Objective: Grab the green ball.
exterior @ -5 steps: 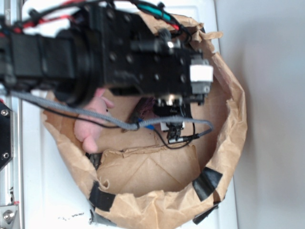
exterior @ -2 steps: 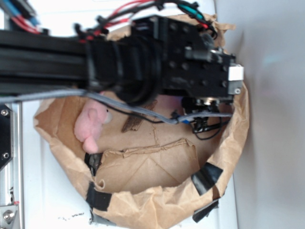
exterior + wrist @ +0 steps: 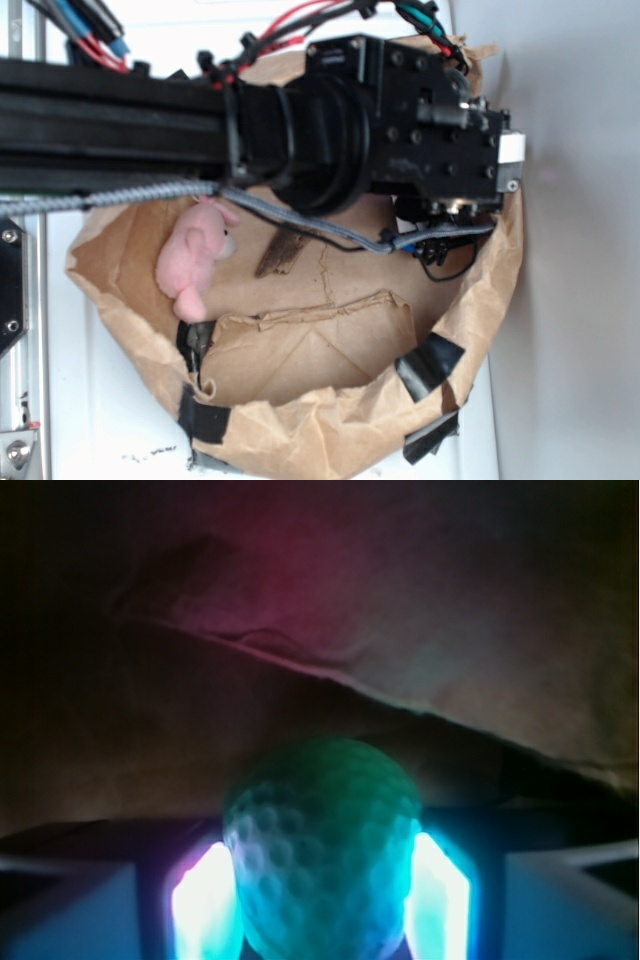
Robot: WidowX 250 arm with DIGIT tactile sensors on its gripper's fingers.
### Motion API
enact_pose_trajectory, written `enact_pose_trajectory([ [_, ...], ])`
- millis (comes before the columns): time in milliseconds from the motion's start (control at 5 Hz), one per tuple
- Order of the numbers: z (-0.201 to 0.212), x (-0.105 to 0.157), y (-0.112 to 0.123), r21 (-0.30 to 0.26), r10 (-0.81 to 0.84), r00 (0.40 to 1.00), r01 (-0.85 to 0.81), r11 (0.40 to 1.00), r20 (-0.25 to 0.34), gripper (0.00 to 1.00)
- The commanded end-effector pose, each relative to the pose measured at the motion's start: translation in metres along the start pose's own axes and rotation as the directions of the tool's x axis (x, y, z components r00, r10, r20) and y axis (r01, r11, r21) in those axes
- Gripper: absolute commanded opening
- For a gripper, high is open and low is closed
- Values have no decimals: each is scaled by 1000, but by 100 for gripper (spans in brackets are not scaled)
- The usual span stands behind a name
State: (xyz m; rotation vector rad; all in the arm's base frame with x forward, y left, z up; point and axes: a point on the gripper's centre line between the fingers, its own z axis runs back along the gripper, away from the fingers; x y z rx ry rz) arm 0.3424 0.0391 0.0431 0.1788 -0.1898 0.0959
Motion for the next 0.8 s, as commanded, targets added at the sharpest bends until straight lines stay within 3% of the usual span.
enact_pose_trajectory([
  [0, 67, -22, -3, -103, -65, 988, 81, 991, 142, 0],
  [200, 112, -43, -2, -216, -134, 982, 160, 963, 133, 0],
  [600, 115, -44, -13, -244, -152, 983, 172, 954, 101, 0],
])
